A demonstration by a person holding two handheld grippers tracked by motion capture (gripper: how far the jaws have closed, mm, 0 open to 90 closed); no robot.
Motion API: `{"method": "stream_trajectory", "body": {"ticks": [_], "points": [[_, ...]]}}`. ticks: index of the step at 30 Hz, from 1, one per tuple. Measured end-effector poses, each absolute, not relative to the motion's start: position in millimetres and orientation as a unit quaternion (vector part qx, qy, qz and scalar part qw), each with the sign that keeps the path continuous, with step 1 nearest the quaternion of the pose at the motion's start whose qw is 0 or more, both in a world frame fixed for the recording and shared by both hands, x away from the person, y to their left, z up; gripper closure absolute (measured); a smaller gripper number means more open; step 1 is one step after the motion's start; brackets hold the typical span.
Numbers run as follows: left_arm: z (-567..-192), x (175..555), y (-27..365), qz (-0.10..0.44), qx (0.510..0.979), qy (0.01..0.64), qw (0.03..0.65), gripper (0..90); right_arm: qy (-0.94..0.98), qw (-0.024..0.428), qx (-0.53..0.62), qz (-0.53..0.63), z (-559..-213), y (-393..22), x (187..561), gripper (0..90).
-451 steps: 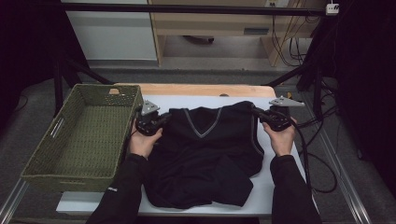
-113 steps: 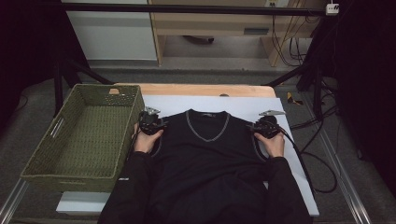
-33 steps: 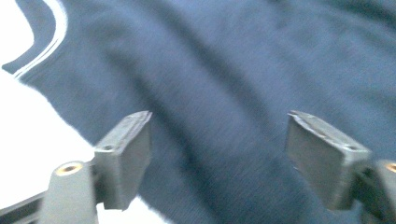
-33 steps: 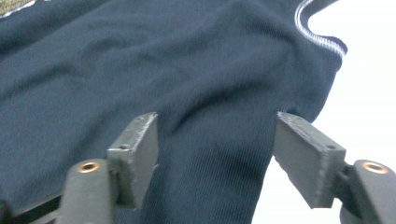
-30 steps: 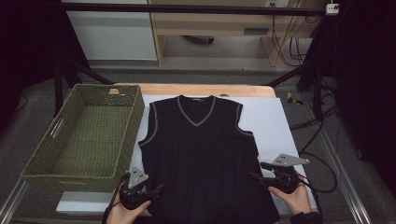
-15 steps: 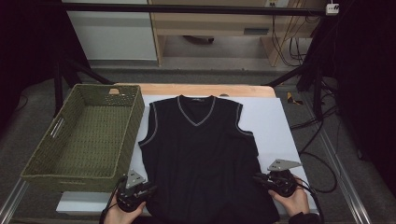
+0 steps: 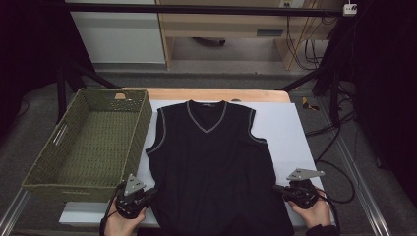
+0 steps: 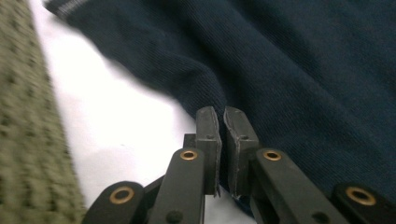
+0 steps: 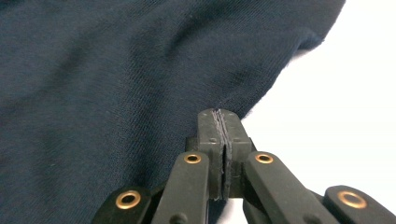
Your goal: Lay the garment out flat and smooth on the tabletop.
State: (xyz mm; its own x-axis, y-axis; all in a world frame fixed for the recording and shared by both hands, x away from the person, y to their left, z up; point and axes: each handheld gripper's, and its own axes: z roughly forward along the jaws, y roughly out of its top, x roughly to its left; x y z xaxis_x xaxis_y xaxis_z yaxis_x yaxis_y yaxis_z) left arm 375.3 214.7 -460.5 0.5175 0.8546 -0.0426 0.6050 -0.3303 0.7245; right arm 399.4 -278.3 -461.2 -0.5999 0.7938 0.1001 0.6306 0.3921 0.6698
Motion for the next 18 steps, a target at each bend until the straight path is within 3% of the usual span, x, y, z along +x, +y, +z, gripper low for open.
{"method": "stream_trajectory", "body": {"ticks": [8,18], "points": [[-448.5,373.9,220.6,0.211,0.782,0.456,0.368,85.1,0.807,0.095,0.456,0.364,-446.2,-295.6,373.9,89.9],[-409.5,379.9,221.0,0.250,0.761,0.435,0.410,85.2,0.785,0.109,0.422,0.440,-432.2,-288.5,395.4,89.9]]}}
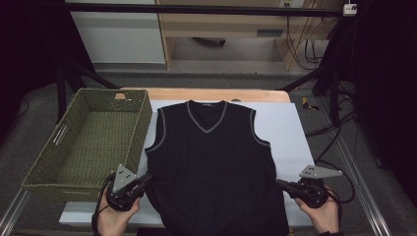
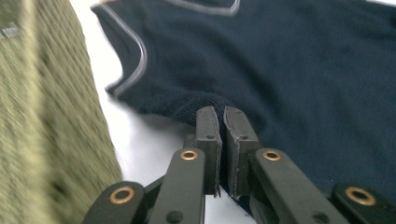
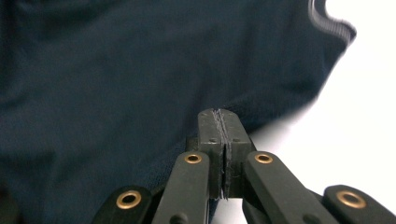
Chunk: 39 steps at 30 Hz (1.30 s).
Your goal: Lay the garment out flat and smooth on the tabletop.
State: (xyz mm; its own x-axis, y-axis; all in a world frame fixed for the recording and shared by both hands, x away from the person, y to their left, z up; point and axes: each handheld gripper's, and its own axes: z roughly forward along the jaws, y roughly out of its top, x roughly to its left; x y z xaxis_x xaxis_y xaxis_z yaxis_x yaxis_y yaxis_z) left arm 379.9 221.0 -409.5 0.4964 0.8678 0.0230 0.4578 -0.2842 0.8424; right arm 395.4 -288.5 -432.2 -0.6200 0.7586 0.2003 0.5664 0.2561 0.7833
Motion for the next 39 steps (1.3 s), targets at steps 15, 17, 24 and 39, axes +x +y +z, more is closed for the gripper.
{"method": "stream_trajectory", "body": {"ticks": [15,17,24,39], "points": [[-427.6,385.5,210.4,0.207,0.787,0.424,0.397,84.9,0.793,0.192,0.455,0.357,-449.8,-286.2,420.8,70.0],[-427.2,378.8,203.1,0.225,0.796,0.406,0.387,84.8,0.793,0.194,0.425,0.392,-442.5,-272.1,415.0,57.2],[-434.2,379.3,203.9,0.215,0.794,0.412,0.392,84.7,0.809,0.073,0.353,0.465,-451.8,-191.3,407.3,39.8],[-439.0,382.4,205.0,0.201,0.787,0.417,0.408,84.7,0.868,0.047,0.260,0.421,-477.3,-83.3,407.1,29.2]]}}
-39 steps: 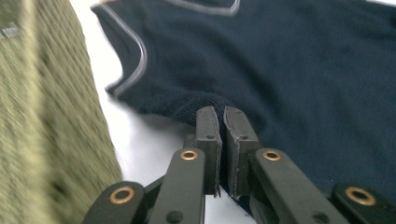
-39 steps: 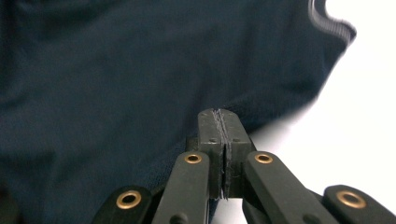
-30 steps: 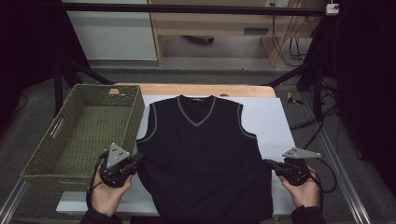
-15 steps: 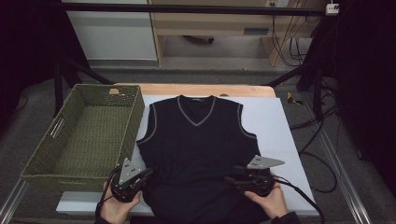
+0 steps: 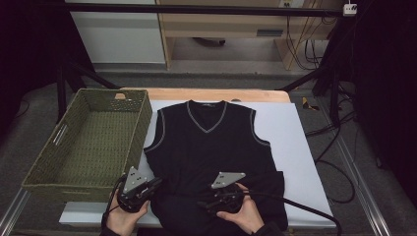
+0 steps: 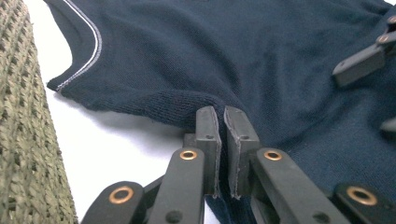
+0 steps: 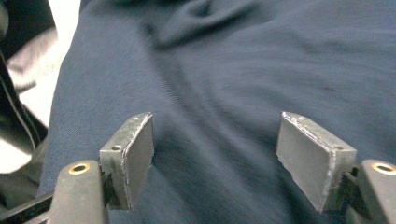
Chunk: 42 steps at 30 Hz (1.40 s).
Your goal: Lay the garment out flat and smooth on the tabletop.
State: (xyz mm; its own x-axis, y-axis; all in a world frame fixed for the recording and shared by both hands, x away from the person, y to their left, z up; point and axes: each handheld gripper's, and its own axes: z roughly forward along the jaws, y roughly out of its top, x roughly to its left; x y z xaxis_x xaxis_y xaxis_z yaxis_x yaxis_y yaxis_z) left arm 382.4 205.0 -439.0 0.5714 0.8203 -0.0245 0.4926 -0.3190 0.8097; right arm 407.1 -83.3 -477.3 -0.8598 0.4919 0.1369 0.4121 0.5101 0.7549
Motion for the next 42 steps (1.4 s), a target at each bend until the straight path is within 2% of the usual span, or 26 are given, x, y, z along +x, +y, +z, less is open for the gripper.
{"method": "stream_trajectory", "body": {"ticks": [2,5,8,10,11,12,16,18,20,22,23,24,27,29,30,33,37,42], "points": [[-439.6,382.7,205.3,0.201,0.787,0.417,0.408,84.7,0.877,0.050,0.243,0.411,-478.2,-74.2,404.7,32.6],[-439.4,382.8,206.8,0.201,0.786,0.419,0.408,84.7,0.885,0.044,0.221,0.408,-478.6,-65.5,401.6,44.3],[-438.5,382.7,207.4,0.200,0.784,0.420,0.412,84.7,0.895,0.043,0.195,0.399,-480.4,-61.0,399.2,64.2],[-437.4,382.2,208.0,0.201,0.781,0.421,0.415,84.7,0.897,0.037,0.193,0.395,-478.3,-61.3,398.3,82.7],[-436.5,381.9,208.9,0.200,0.780,0.421,0.417,84.7,0.898,0.039,0.193,0.393,-476.4,-62.2,398.6,87.2],[-436.0,381.7,209.6,0.199,0.779,0.422,0.418,84.7,0.899,0.037,0.192,0.392,-474.3,-62.9,398.6,87.9],[-433.1,381.0,213.6,0.200,0.772,0.424,0.429,84.7,0.889,0.039,0.187,0.416,-453.4,-72.2,396.6,88.5],[-431.4,380.9,214.4,0.206,0.769,0.425,0.432,84.7,0.879,0.057,0.189,0.434,-436.7,-82.0,399.2,88.6],[-430.3,381.2,213.1,0.212,0.767,0.424,0.432,84.7,0.872,0.109,0.205,0.431,-427.1,-90.0,405.8,88.5],[-430.4,383.1,208.4,0.206,0.767,0.423,0.436,84.6,0.882,0.203,0.213,0.370,-430.6,-92.0,417.0,88.2],[-431.2,384.2,205.5,0.204,0.769,0.420,0.437,84.6,0.883,0.228,0.223,0.344,-438.3,-92.6,425.4,88.0],[-432.6,385.3,202.9,0.201,0.774,0.415,0.433,84.5,0.888,0.234,0.232,0.322,-447.9,-93.1,434.2,87.8],[-438.5,387.7,198.9,0.198,0.782,0.410,0.425,84.5,0.886,0.196,0.263,0.327,-471.3,-94.6,446.4,84.2],[-440.5,389.4,201.0,0.196,0.781,0.414,0.424,84.5,0.881,0.188,0.274,0.337,-463.5,-99.0,445.0,66.5],[-440.9,390.0,202.1,0.194,0.780,0.416,0.424,84.5,0.873,0.190,0.282,0.350,-457.3,-101.6,443.4,61.8],[-442.4,391.1,202.9,0.193,0.779,0.418,0.425,84.5,0.855,0.170,0.270,0.409,-438.6,-101.7,427.9,56.1],[-444.6,392.6,202.6,0.192,0.782,0.419,0.420,84.5,0.860,0.119,0.236,0.437,-432.3,-83.4,407.2,55.8],[-444.3,394.3,204.0,0.194,0.778,0.421,0.423,84.5,0.878,0.072,0.199,0.429,-446.5,-43.3,394.2,54.0]]}}
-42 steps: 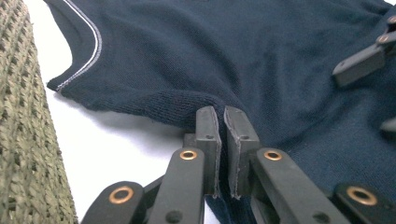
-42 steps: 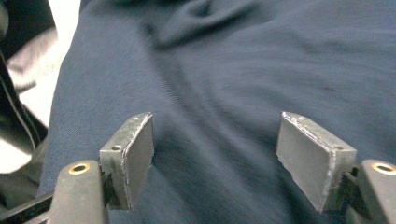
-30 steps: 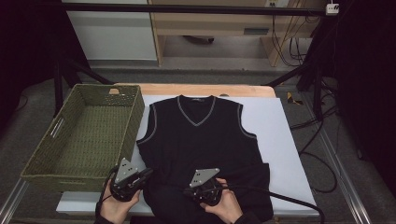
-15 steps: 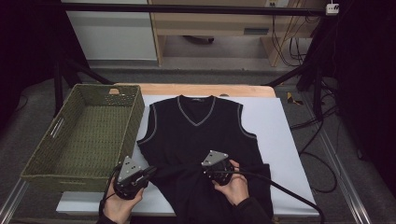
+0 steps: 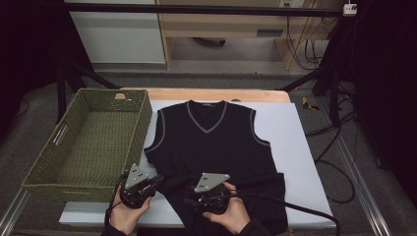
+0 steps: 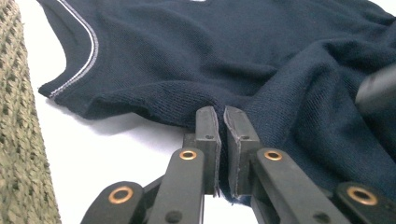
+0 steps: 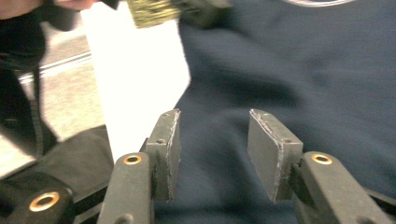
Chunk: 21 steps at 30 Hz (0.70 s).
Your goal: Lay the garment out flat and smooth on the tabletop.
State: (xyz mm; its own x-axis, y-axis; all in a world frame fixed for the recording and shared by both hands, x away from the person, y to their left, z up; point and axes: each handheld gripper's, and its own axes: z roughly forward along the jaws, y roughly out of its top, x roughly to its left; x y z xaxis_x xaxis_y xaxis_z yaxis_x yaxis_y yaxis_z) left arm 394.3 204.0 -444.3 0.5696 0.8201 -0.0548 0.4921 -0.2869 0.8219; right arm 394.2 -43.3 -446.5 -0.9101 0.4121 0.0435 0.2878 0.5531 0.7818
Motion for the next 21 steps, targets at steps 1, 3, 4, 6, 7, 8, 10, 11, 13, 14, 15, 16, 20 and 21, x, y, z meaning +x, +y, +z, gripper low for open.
{"method": "stream_trajectory", "body": {"ticks": [1,3,4,6,7,8,10,11,13,14,15,16,20,21], "points": [[-444.5,394.6,203.8,0.198,0.778,0.421,0.421,84.6,0.880,0.068,0.195,0.427,-449.4,-36.7,393.5,52.9],[-444.4,394.5,202.9,0.210,0.781,0.419,0.413,84.6,0.883,0.057,0.198,0.423,-454.6,-25.9,393.0,50.6],[-444.3,394.8,202.6,0.212,0.782,0.418,0.412,84.6,0.884,0.057,0.196,0.421,-456.8,-21.5,392.5,50.1],[-444.5,395.7,202.0,0.215,0.780,0.420,0.411,84.6,0.886,0.053,0.194,0.419,-459.8,-14.1,390.4,49.5],[-444.7,396.3,201.9,0.215,0.780,0.420,0.412,84.6,0.886,0.054,0.192,0.418,-461.0,-10.9,389.6,49.5],[-445.0,396.8,201.8,0.215,0.779,0.421,0.412,84.7,0.889,0.054,0.189,0.414,-462.3,-7.4,388.6,49.6],[-445.3,397.7,202.1,0.215,0.779,0.422,0.411,84.6,0.897,0.061,0.179,0.400,-465.7,-1.0,387.7,50.6],[-445.2,398.0,202.4,0.215,0.778,0.423,0.411,84.7,0.899,0.060,0.175,0.398,-467.6,2.0,387.0,52.3],[-444.8,398.0,203.2,0.215,0.778,0.422,0.412,84.7,0.907,0.057,0.166,0.384,-472.2,7.4,385.9,55.1],[-444.7,397.9,203.1,0.215,0.777,0.423,0.413,84.7,0.910,0.060,0.163,0.376,-474.9,9.6,385.5,55.5],[-444.4,397.7,203.1,0.216,0.777,0.423,0.414,84.6,0.912,0.065,0.158,0.372,-477.8,11.3,385.2,57.1],[-444.0,397.6,203.3,0.216,0.777,0.423,0.413,84.6,0.912,0.074,0.154,0.373,-478.1,11.8,384.6,62.1],[-442.9,397.4,203.8,0.216,0.777,0.423,0.413,84.7,0.919,0.084,0.153,0.355,-474.3,10.9,386.8,84.8],[-442.6,397.2,203.9,0.217,0.777,0.423,0.412,84.7,0.919,0.081,0.155,0.353,-473.7,10.7,387.9,86.9]]}}
